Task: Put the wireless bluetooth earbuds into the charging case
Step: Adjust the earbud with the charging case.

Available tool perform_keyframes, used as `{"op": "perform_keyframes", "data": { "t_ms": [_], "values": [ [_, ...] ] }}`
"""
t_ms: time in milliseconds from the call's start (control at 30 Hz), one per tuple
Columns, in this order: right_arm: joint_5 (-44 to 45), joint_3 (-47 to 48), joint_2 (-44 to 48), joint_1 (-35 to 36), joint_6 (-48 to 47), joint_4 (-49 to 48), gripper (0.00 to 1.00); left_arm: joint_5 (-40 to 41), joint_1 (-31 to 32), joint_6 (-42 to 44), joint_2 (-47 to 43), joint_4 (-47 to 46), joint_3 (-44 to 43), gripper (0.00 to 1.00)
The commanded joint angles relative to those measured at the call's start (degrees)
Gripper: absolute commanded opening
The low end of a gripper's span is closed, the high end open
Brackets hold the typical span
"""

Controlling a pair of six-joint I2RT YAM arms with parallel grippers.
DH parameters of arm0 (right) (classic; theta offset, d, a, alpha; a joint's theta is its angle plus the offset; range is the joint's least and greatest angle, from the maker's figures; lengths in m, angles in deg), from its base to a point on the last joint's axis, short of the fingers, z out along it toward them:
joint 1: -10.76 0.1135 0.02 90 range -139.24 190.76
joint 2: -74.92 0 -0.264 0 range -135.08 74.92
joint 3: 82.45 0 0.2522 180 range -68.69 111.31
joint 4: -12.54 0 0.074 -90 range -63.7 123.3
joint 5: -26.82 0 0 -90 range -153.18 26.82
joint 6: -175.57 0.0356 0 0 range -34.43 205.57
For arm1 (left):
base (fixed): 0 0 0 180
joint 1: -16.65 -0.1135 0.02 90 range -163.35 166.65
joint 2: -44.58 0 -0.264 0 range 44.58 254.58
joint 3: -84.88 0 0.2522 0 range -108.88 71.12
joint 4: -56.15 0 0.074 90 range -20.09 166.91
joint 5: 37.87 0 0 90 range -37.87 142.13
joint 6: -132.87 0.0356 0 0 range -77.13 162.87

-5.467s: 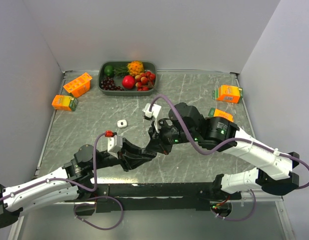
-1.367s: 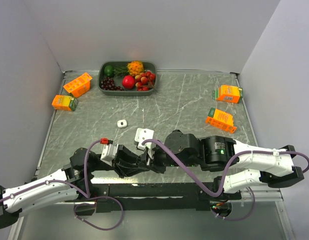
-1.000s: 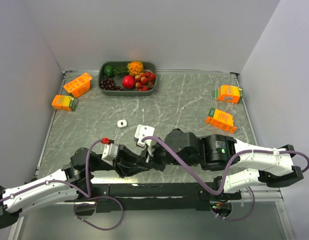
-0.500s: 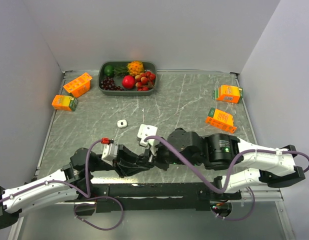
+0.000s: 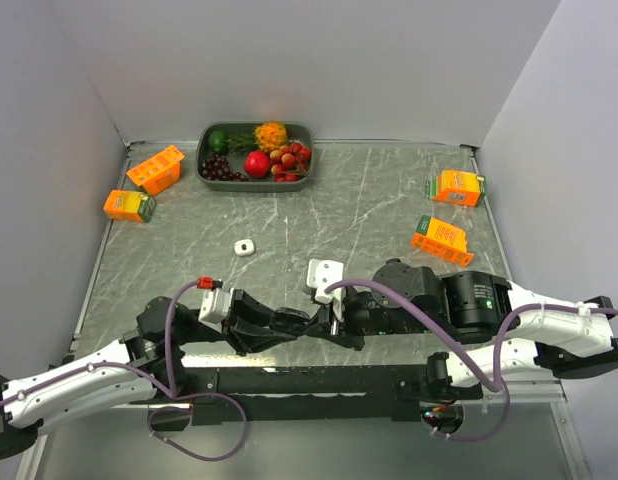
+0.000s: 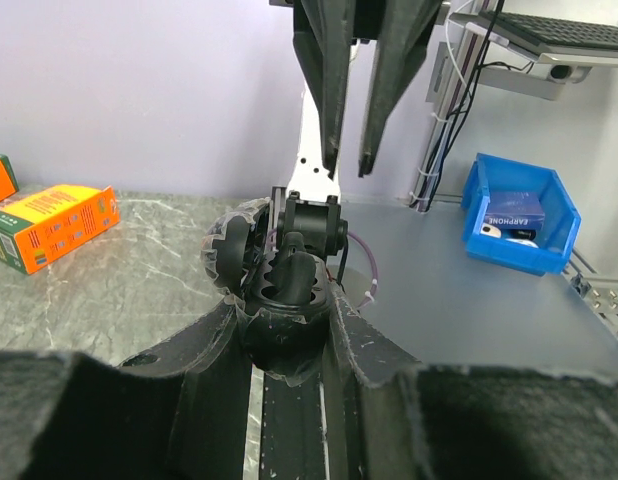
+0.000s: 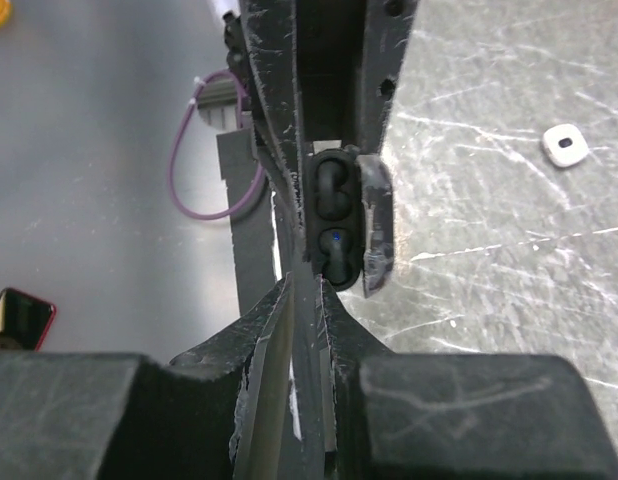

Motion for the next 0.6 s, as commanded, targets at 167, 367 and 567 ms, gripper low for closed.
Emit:
{"op": "perform_keyframes", "data": {
  "t_ms": [167,367,567],
  "values": [
    [-1.50,-0.91,-0.46,0.38,-0.05,-1.48,0.22,0.20,0.06,0.10,0.89,-3.28,-3.46,0.01],
    [0.96,-0.21,-2.40,0.20,0.39,0.10,0.25,-0.15,0.14,-0.25,0.80,-3.81,-3.73,0.01],
    [2.72,0.06,-2.92,0.11,0.65,-0.16,0.29,-1.12,0.06,-0.77,0.71,-4.51,-3.73,0.01]
  ]
}}
